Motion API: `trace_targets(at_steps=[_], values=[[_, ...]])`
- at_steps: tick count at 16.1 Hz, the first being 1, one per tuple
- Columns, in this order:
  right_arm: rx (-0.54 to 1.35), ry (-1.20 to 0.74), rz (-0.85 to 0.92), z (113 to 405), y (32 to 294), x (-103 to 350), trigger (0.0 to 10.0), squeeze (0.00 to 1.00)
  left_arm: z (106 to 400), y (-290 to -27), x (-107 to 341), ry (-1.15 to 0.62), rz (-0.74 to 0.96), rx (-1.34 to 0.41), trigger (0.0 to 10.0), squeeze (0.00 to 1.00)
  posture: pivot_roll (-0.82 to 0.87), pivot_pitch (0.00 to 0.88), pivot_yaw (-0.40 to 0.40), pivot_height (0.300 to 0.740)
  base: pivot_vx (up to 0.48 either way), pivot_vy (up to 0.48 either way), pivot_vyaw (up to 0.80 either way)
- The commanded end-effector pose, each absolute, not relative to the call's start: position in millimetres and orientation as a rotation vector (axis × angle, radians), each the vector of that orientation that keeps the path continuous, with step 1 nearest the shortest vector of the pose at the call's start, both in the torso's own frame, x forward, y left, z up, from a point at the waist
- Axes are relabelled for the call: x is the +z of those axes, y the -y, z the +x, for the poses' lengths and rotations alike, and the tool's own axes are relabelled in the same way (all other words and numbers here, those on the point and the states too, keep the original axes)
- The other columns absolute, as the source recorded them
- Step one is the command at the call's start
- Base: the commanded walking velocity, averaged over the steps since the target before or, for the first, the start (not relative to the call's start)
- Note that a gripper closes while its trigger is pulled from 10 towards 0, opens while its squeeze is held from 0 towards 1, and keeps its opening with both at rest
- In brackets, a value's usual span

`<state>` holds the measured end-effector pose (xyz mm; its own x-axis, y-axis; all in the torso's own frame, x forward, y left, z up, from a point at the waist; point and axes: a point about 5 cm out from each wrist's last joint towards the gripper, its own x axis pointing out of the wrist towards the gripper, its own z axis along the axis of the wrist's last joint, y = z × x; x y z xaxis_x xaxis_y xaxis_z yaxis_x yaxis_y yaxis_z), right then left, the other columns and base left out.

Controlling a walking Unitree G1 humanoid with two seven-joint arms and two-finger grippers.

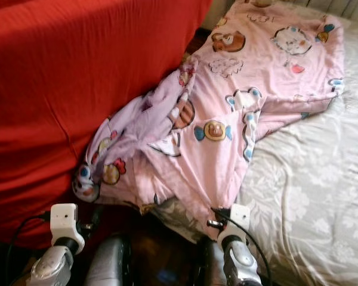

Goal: Clean up the room

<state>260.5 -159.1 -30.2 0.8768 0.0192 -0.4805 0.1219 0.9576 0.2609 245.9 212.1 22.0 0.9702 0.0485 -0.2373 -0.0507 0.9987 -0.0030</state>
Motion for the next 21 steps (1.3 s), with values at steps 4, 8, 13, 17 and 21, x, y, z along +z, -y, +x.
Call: trace_targets(at_steps=[4, 8, 13, 17, 21], values=[[-0.114, -0.504, 0.315, 245, 171, -39, 0.0, 0.0, 233, -213, -13, -0.373, -0.015, 0.082, 10.0, 0.0, 0.09, 0.008, -0.055, 0.612, 0.0, 0.0, 0.0], [-0.167, -0.469, 0.349, 240, 175, -40, 10.0, 0.0, 228, -213, -33, -0.481, -0.008, 0.096, 10.0, 0.0, 0.05, 0.0, -0.047, 0.622, 0.0, 0.0, 0.0], [-0.177, -0.491, 0.34, 240, 177, -41, 10.0, 0.0, 210, -227, -52, -0.626, -0.006, 0.135, 10.0, 0.0, 0.05, 0.0, -0.035, 0.677, 0.0, 0.0, 0.0], [-0.189, -0.478, 0.335, 243, 179, -39, 10.0, 0.0, 197, -228, -63, -0.72, 0.004, 0.147, 10.0, 0.0, 0.05, 0.0, -0.032, 0.722, 0.0, 0.0, 0.0], [-0.18, -0.494, 0.306, 241, 177, -40, 10.0, 0.0, 185, -225, -72, -0.783, 0.001, 0.159, 10.0, 0.0, 0.05, 0.0, -0.03, 0.737, 0.0, 0.0, 0.0]])
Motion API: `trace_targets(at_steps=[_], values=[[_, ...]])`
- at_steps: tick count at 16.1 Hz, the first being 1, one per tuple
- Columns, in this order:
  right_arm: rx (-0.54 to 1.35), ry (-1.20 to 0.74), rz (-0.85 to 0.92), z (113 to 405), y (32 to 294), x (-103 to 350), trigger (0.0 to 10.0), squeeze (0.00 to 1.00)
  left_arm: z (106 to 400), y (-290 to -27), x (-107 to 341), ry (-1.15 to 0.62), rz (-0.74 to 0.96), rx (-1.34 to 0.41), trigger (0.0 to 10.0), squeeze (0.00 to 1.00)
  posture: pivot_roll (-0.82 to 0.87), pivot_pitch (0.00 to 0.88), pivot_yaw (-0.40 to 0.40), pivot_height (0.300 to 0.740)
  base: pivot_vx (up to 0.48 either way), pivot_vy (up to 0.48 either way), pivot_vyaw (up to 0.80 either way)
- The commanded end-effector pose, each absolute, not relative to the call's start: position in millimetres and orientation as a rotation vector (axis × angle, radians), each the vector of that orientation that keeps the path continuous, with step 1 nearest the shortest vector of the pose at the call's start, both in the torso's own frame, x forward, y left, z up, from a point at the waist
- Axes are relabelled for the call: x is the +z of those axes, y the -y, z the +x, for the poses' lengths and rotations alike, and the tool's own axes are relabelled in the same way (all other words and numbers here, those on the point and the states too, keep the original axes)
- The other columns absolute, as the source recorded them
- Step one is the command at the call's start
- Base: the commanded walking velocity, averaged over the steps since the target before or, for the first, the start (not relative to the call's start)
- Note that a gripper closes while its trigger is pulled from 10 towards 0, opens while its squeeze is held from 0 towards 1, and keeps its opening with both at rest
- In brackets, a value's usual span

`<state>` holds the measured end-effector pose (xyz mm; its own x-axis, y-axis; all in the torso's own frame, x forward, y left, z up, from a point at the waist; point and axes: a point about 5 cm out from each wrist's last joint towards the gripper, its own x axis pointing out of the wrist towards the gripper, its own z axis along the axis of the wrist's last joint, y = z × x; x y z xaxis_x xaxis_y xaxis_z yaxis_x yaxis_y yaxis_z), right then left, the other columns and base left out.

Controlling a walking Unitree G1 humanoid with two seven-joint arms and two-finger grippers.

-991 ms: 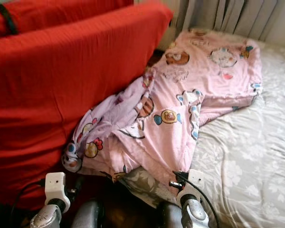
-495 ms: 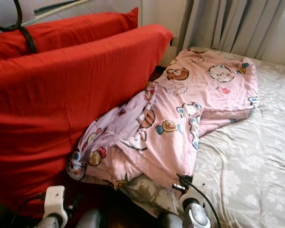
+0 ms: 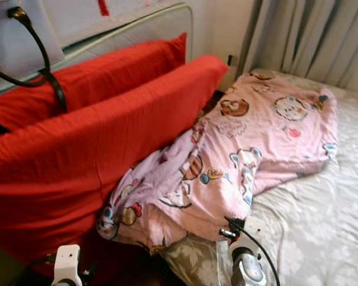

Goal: Clean up the room

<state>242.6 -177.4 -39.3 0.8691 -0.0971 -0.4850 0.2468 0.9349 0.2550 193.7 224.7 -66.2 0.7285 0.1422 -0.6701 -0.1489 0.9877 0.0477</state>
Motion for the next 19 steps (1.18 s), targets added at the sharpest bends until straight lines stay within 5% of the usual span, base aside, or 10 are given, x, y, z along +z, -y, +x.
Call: trace_targets(at_steps=[1, 19], values=[[-0.179, -0.492, 0.299, 241, 178, -40, 10.0, 0.0, 182, -229, -72, -0.782, -0.038, 0.215, 10.0, 0.0, 0.05, 0.0, -0.03, 0.737, 0.0, 0.0, 0.0], [-0.251, -0.501, 0.259, 241, 192, -39, 10.0, 0.0, 166, -228, -80, -0.833, -0.058, 0.217, 10.0, 0.0, 0.05, 0.0, -0.041, 0.737, 0.0, 0.0, 0.0]])
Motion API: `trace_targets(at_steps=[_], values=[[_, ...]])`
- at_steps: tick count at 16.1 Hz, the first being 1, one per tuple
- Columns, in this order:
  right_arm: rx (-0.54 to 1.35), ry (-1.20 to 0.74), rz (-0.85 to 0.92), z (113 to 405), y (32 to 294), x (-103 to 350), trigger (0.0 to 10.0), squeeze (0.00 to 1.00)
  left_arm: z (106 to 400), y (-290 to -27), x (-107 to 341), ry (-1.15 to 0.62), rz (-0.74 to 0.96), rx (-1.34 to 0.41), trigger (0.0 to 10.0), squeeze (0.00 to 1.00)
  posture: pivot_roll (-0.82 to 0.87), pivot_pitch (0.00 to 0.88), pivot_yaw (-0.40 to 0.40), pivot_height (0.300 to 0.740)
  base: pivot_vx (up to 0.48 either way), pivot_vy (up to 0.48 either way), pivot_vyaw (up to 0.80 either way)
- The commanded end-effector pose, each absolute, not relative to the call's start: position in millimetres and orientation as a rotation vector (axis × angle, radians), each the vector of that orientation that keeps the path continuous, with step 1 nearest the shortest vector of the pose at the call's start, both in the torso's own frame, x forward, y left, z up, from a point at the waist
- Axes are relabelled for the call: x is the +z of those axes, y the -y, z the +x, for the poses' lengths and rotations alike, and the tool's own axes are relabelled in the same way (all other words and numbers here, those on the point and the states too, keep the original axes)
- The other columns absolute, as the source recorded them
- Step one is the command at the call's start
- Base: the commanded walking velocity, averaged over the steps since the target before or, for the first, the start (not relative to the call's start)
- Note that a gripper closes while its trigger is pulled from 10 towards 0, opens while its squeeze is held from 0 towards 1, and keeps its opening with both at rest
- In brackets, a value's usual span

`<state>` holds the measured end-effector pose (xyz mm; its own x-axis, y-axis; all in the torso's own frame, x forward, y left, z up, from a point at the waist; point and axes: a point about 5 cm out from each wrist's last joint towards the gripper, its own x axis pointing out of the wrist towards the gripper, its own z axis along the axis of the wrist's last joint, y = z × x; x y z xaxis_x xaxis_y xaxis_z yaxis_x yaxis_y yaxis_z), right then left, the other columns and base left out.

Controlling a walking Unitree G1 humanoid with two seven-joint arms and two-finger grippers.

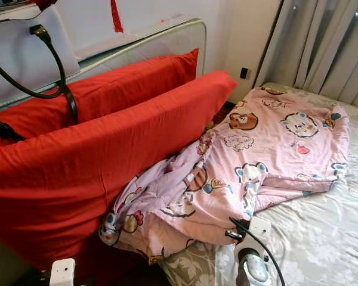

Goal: Clean up the room

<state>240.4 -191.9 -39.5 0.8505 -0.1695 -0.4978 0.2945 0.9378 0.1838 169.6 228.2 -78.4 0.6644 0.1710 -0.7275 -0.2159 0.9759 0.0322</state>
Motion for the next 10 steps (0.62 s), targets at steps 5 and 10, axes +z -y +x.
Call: trace_targets(at_steps=[5, 10], values=[[-0.276, -0.483, 0.253, 245.1, 193.9, -35.8, 10.0, 0.0, 169.1, -227.7, -79.3, -0.829, -0.056, 0.215, 10.0, 0.0, 0.06, 0.0, -0.039, 0.737, -0.049, 0.0, 0.0], [-0.287, -0.476, 0.251, 246.5, 194.0, -34.6, 10.0, 0.0, 170.7, -227.7, -78.5, -0.826, -0.052, 0.208, 10.0, 0.0, 0.05, 0.0, -0.034, 0.737, -0.271, 0.0, 0.0]])
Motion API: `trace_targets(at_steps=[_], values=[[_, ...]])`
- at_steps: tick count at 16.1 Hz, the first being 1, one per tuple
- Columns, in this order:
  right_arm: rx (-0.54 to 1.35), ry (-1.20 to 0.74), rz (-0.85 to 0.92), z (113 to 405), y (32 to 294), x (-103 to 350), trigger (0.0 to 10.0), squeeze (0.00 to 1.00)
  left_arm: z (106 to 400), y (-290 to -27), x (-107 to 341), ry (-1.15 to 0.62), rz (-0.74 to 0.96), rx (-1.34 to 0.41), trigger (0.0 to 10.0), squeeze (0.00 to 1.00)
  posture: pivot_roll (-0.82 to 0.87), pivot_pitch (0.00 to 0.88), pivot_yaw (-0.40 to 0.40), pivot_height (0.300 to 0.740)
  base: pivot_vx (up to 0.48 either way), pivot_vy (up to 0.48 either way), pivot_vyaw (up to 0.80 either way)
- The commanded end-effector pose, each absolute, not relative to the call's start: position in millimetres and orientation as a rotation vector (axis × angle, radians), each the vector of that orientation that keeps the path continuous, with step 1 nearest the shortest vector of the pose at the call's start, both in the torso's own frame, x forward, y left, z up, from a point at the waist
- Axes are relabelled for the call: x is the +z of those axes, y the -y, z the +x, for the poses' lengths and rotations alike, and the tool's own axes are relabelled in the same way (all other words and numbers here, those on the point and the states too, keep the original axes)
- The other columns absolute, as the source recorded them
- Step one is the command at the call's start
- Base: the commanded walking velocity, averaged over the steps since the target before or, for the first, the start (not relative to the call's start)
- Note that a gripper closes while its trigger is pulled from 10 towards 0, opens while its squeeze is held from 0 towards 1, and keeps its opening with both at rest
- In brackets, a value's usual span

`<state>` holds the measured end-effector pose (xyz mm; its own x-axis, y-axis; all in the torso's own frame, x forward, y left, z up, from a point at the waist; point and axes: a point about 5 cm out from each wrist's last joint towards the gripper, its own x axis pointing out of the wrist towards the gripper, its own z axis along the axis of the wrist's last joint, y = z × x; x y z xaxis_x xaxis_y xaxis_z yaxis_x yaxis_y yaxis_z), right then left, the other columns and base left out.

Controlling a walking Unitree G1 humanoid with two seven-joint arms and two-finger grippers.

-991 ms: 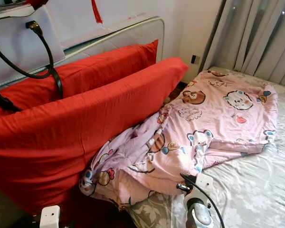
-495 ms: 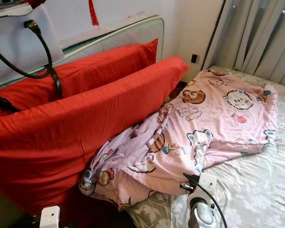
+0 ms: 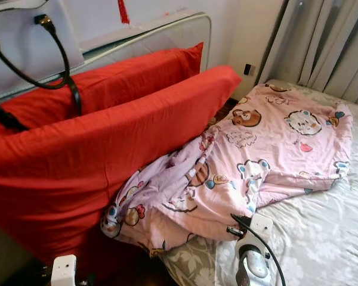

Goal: Clean up the room

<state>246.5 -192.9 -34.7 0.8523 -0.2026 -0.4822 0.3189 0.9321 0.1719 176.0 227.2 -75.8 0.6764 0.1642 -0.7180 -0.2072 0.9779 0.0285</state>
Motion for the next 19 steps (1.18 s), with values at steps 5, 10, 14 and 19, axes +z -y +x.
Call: trace_targets(at_steps=[5, 10, 14, 19], values=[[-0.288, -0.476, 0.248, 246, 195, -35, 10.0, 0.0, 171, -227, -79, -0.824, -0.05, 0.202, 10.0, 0.0, 0.06, 0.0, -0.038, 0.737, -0.295, 0.0, 0.0], [-0.437, -0.407, 0.192, 249, 224, -24, 10.0, 0.0, 171, -227, -78, -0.823, -0.049, 0.2, 10.0, 0.0, 0.06, 0.0, -0.039, 0.737, -0.296, 0.0, 0.0], [-0.496, -0.341, 0.148, 254, 235, -13, 10.0, 0.0, 171, -227, -78, -0.822, -0.045, 0.194, 10.0, 0.0, 0.06, 0.0, -0.038, 0.737, -0.294, 0.0, 0.0], [-0.421, -0.295, 0.121, 261, 220, -8, 10.0, 0.0, 171, -228, -78, -0.82, -0.045, 0.195, 10.0, 0.0, 0.06, 0.0, -0.04, 0.737, -0.234, 0.0, 0.0]])
